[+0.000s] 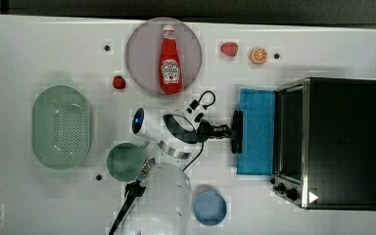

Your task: Flap open oven.

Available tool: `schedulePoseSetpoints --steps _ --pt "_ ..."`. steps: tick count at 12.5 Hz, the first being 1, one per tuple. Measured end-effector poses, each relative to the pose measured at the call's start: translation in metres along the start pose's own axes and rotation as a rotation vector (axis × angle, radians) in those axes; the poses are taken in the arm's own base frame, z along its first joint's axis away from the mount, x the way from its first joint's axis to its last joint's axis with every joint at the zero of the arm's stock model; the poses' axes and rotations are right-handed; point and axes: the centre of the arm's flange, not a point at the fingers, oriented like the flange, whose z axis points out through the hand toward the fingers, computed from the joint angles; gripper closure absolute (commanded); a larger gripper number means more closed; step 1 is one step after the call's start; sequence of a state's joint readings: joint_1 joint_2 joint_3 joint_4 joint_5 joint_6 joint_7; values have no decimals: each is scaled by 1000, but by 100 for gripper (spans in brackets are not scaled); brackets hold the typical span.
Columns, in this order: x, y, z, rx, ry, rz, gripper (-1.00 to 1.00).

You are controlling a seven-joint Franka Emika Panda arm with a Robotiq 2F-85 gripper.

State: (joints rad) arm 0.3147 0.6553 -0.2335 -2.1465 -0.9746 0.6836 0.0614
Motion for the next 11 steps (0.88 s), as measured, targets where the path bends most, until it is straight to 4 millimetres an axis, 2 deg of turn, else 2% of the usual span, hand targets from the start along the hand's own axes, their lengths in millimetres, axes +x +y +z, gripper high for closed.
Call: schedulePoseSetpoints --steps 3,5,7,9,11 --pt "7 16 -7 86 -5 95 65" --pt "14 47 -25 163 -21 221 65" --pt "22 93 -66 314 -33 419 65" --pt "26 147 -122 486 -34 613 65" --pt "20 204 -179 611 8 733 65"
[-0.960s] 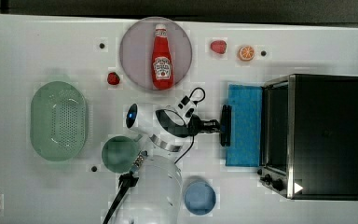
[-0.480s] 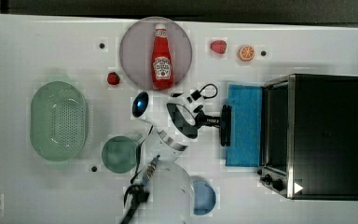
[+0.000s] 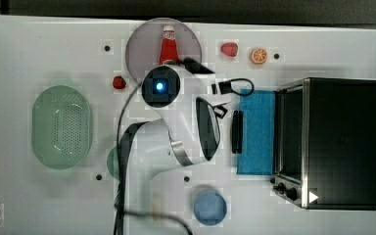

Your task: Flap open oven.

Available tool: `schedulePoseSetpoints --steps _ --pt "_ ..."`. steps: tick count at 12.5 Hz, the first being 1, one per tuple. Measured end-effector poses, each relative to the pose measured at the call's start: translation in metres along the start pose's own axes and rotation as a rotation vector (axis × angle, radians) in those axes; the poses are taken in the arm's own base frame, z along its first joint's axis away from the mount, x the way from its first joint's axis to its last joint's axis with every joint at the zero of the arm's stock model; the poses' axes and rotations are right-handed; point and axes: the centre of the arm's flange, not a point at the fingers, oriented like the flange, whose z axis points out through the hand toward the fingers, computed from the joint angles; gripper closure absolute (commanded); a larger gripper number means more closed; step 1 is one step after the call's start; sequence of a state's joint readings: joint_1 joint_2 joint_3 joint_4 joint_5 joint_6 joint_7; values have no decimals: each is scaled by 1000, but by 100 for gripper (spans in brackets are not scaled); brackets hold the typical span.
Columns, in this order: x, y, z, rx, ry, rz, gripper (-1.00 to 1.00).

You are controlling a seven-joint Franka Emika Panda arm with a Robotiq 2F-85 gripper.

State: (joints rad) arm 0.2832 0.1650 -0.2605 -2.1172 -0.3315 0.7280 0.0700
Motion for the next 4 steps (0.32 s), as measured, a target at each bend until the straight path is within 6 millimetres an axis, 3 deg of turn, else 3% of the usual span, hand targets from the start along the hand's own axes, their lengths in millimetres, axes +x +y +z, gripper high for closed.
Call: schedulePoseSetpoints --steps 2,4 --pt "7 12 -65 143 -42 123 65" --pt "11 29 -110 247 -48 189 65"
